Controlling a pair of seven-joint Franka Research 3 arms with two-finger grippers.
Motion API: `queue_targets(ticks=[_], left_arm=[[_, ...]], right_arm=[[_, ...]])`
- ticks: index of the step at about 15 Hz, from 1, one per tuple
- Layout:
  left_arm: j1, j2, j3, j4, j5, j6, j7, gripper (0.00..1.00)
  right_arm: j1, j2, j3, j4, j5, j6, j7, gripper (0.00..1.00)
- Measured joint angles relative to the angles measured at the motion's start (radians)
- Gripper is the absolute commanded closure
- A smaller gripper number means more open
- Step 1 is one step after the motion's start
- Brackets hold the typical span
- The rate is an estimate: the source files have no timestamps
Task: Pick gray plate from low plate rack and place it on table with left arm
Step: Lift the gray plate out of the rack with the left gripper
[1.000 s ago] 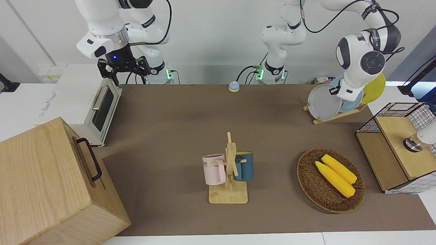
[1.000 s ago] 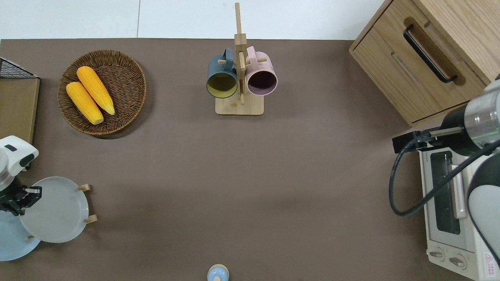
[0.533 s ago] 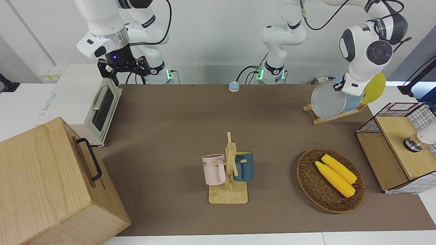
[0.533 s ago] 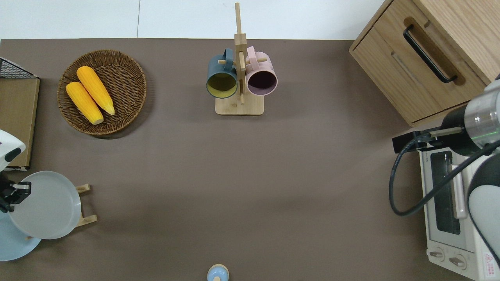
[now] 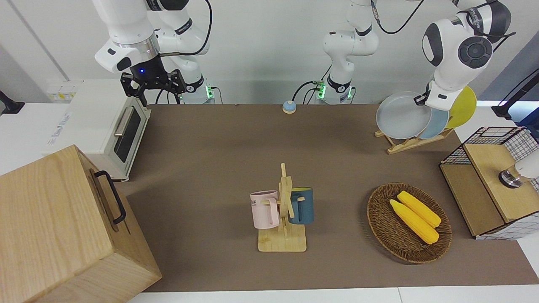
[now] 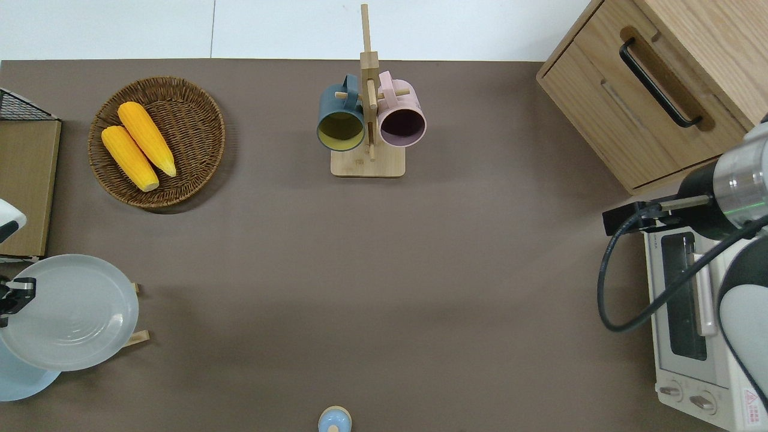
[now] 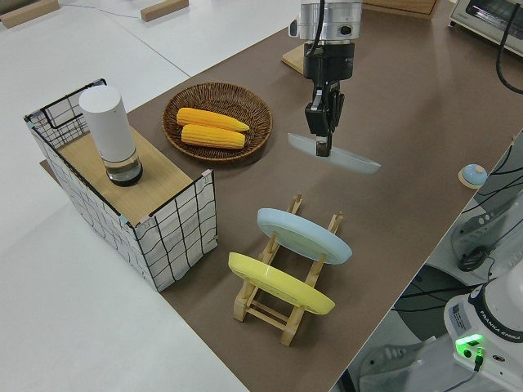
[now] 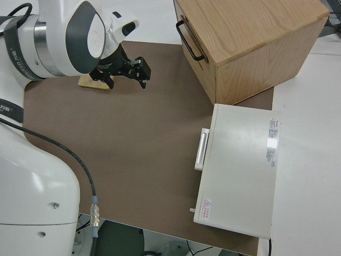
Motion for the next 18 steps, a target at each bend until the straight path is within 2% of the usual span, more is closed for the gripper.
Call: queue_targets(ticks=[3,12,14,18], left_arm=[[0.000,-0.002,-0.001,0.016,-0.038,-0.016,0.000,1.00],[-0.001,-0.006,-0.004,0.018,-0.423,-0.009,-0.062,1.00],[-0.001,-0.002,-0.005,-0.004,-0.482,0.044,-0.062,1.00],[-0.002,0.007,-0.021,-0.094,-0.503,0.174,-0.061,1.00]], right_arm=[[0.000,0.000,0.000,0.000,0.000,0.000,0.000,0.017],[0.000,0.000,0.000,0.000,0.000,0.000,0.000,0.017],[0.000,0.000,0.000,0.000,0.000,0.000,0.000,0.017],[0.000,0.000,0.000,0.000,0.000,0.000,0.000,0.017]])
